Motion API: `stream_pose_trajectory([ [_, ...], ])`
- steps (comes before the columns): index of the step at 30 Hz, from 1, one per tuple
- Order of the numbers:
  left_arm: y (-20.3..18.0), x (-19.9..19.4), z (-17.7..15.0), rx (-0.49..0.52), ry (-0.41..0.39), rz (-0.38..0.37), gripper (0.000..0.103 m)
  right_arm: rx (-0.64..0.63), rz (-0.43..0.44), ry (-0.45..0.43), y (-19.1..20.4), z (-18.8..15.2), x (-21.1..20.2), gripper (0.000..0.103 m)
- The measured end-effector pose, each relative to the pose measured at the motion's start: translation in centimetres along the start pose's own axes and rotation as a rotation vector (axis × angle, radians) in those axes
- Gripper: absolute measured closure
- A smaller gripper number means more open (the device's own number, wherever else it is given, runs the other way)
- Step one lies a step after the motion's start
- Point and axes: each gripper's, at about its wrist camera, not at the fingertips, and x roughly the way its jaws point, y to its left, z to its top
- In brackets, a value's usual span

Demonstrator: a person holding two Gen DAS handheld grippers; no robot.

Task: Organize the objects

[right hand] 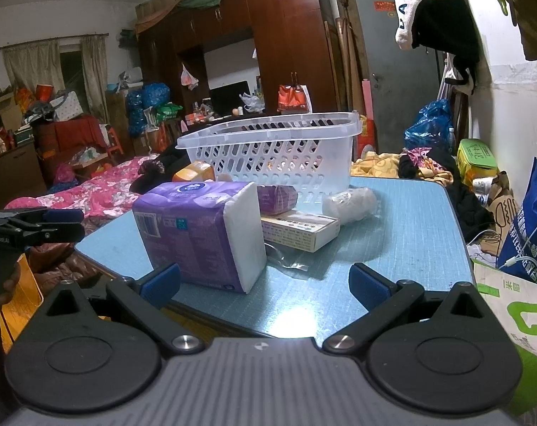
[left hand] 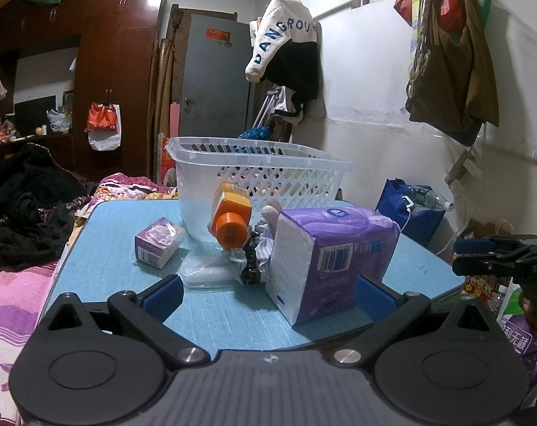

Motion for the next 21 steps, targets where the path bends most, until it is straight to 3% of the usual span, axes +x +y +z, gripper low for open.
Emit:
stream_pose_trajectory([
  [21,-0.15,0.09,0.07,-0.002,0.005,-0.004,0.000,-0.002,0.000,0.005,0.01,-0.06,0.06,0.000],
])
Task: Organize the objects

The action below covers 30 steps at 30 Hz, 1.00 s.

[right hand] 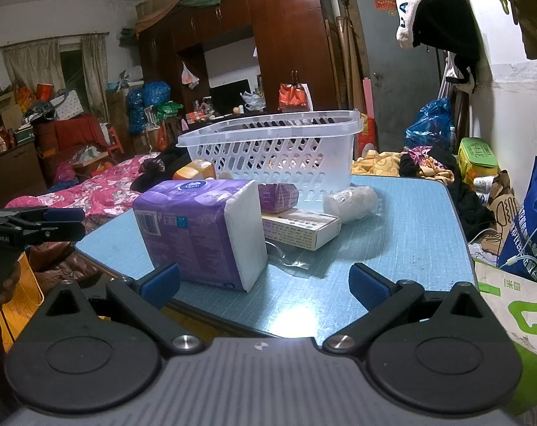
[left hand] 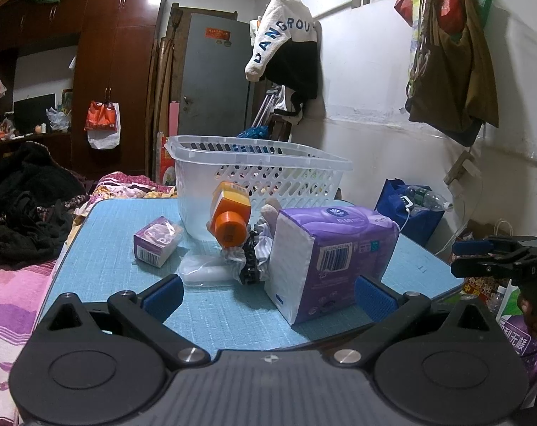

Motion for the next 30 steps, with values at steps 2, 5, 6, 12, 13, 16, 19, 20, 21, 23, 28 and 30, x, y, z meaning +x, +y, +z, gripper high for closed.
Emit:
stream_pose_trajectory([
  [2,0.02,0.01,0.01,0.000,0.000,-0.001,0.000,0.000,0.000,0.000,0.00,0.00,0.00,0.000],
  [5,0.02,0.01,0.00,0.000,0.000,0.000,0.000,0.000,0.000,0.000,0.00,0.01,-0.01,0.000],
  [6,0.01,0.01,0.01,0.000,0.000,0.000,0.000,0.000,0.000,0.000,0.00,0.01,-0.01,0.000],
  [12,0.06,-0.01,0.00,0.000,0.001,-0.001,0.000,0.000,0.000,0.001,0.00,0.02,-0.02,0.000],
  [13,0.06,-0.02,0.00,0.000,0.001,-0.001,0.000,-0.001,0.000,0.001,0.00,0.02,-0.02,0.000],
  [16,0.06,-0.02,0.00,-0.001,0.001,-0.001,0.000,0.000,-0.001,0.001,0.00,0.02,-0.02,0.000],
  [19,0.07,-0.03,0.00,-0.001,-0.001,-0.001,0.000,0.000,0.000,0.001,0.00,-0.03,0.04,0.000],
  [20,0.10,-0.02,-0.03,-0.002,-0.003,-0.001,0.000,0.000,0.000,0.001,0.00,-0.03,0.04,0.000],
  [21,0.08,-0.03,-0.03,-0.003,-0.005,-0.002,0.000,-0.001,0.000,0.002,0.00,-0.03,0.04,0.000],
  [23,0.15,-0.02,-0.13,-0.004,-0.009,-0.001,0.000,-0.001,0.000,0.002,0.00,-0.02,0.04,0.000],
  [28,0.01,-0.56,-0.10,0.011,-0.080,0.007,0.000,-0.006,-0.013,-0.012,0.00,-0.11,0.01,0.000],
  [30,-0.52,-0.87,-0.09,0.048,-0.134,0.076,0.000,-0.019,-0.032,-0.068,0.15,-0.20,-0.40,0.000],
])
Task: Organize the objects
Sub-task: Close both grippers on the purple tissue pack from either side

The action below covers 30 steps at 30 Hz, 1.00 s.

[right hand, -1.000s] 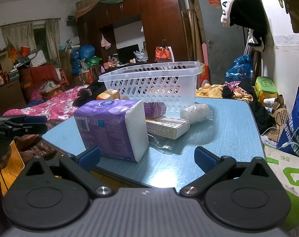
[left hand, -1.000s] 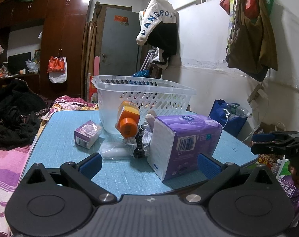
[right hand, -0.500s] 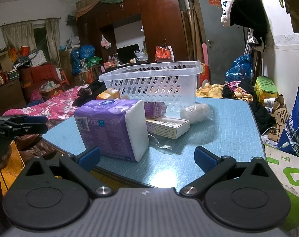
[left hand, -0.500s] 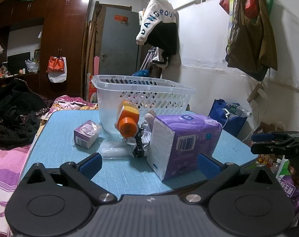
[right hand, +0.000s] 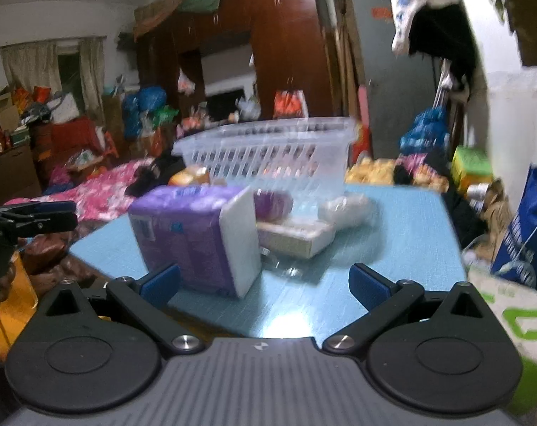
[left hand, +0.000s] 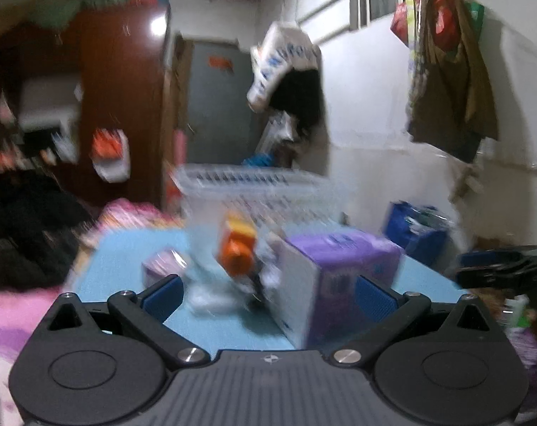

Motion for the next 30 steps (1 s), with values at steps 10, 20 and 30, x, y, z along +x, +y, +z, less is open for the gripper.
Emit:
stream_pose_trajectory([
  [10,-0.5,1.2,-0.6,0.045,-0.008,-0.014,0.000,0.003,0.050,-0.138,0.5,-0.6,0.7,0.000],
  [20,-2.2,4.3,-2.9,0.115,-0.005,-0.082,0.022,-0.093,0.152,-0.071,1.6,-2.3,4.6,0.006],
  [30,-3.3,5.9,-4.1,0.157,-0.020,-0.176,0.056,-0.146,0.209,-0.083,1.7,-3.2,5.8,0.035],
])
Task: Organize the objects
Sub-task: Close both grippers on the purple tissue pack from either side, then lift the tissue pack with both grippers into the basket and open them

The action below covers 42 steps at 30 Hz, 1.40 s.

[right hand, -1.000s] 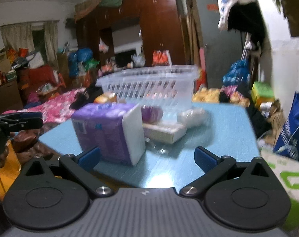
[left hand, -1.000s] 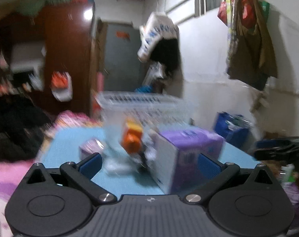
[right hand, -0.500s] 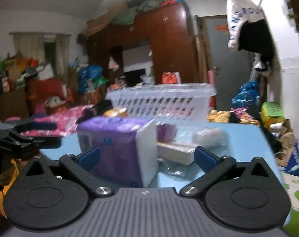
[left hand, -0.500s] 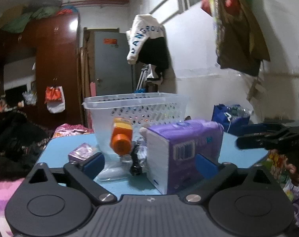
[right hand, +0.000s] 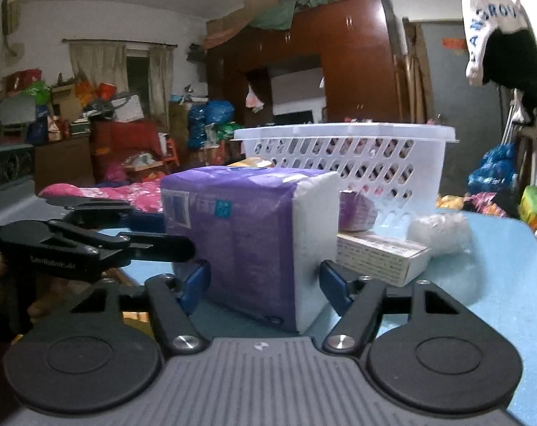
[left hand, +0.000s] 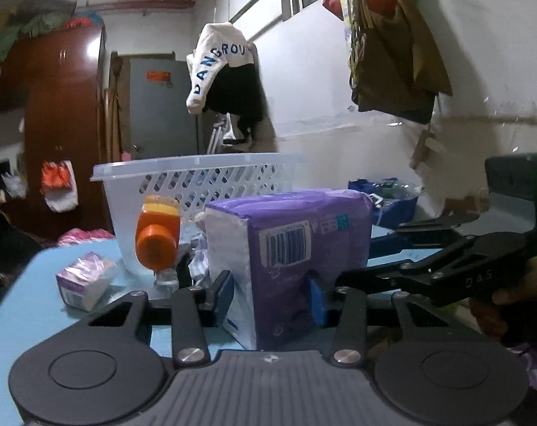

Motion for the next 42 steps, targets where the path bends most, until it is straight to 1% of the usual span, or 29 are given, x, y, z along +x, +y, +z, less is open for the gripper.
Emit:
stream_pose_trajectory([
  [2,-0.6,-0.1,0.0,0.025,-0.010,0.015,0.056,-0.027,-0.022,0.001,0.5,-0.1,-0.3,0.041],
  [3,-0.8,-0.2,0.0,0.029,-0.017,0.018,0.056,-0.031,-0.033,-0.001,0.7,-0.2,-0.6,0.041],
  [8,-1.1,-1.2,0.5,0.044,-0.061,0.024,0.057,-0.022,-0.034,-0.030,1.2,0.0,-1.7,0.044],
  [12,-1.3,-2.1,1.2,0.060,-0.106,0.029,0.057,-0.037,-0.047,-0.058,1.7,1.1,-2.0,0.045],
  [15,-1.2,-2.6,2.4,0.070,-0.142,0.028,0.057,-0.066,-0.059,-0.077,2.0,2.6,-2.4,0.045],
  [18,-0.7,-2.6,4.8,0.088,-0.184,0.031,0.057,-0.109,-0.074,-0.096,2.0,5.1,-2.4,0.045],
  [22,1.0,-1.3,10.0,0.103,-0.228,0.030,0.057,-0.154,-0.100,-0.125,1.3,10.3,-1.7,0.045],
  [24,2.2,0.0,12.7,0.099,-0.228,0.026,0.057,-0.193,-0.133,-0.135,1.0,12.8,-0.8,0.045],
  [26,3.5,1.8,15.0,0.081,-0.210,0.030,0.057,-0.192,-0.154,-0.124,0.2,15.2,0.8,0.045],
  [28,4.7,3.9,16.7,0.073,-0.182,0.038,0.057,-0.191,-0.167,-0.102,-0.9,16.9,2.7,0.046],
  [30,5.9,6.3,17.7,0.058,-0.135,0.048,0.057,-0.178,-0.174,-0.069,-1.9,17.9,4.8,0.046],
  [31,6.6,7.3,17.6,0.049,-0.112,0.050,0.057,-0.171,-0.180,-0.042,-2.4,18.3,6.1,0.046],
  [33,8.0,10.1,17.6,0.009,-0.045,0.052,0.057,-0.147,-0.193,0.015,-3.6,17.9,8.5,0.046],
  [36,9.8,14.5,16.7,-0.029,0.082,0.057,0.056,-0.109,-0.203,0.117,-5.3,17.2,12.3,0.046],
  [38,10.5,16.5,16.2,-0.030,0.153,0.072,0.056,-0.103,-0.211,0.178,-5.7,16.5,14.2,0.046],
  [42,11.3,18.9,15.8,-0.023,0.243,0.108,0.056,-0.077,-0.219,0.279,-6.3,16.3,17.2,0.046],
])
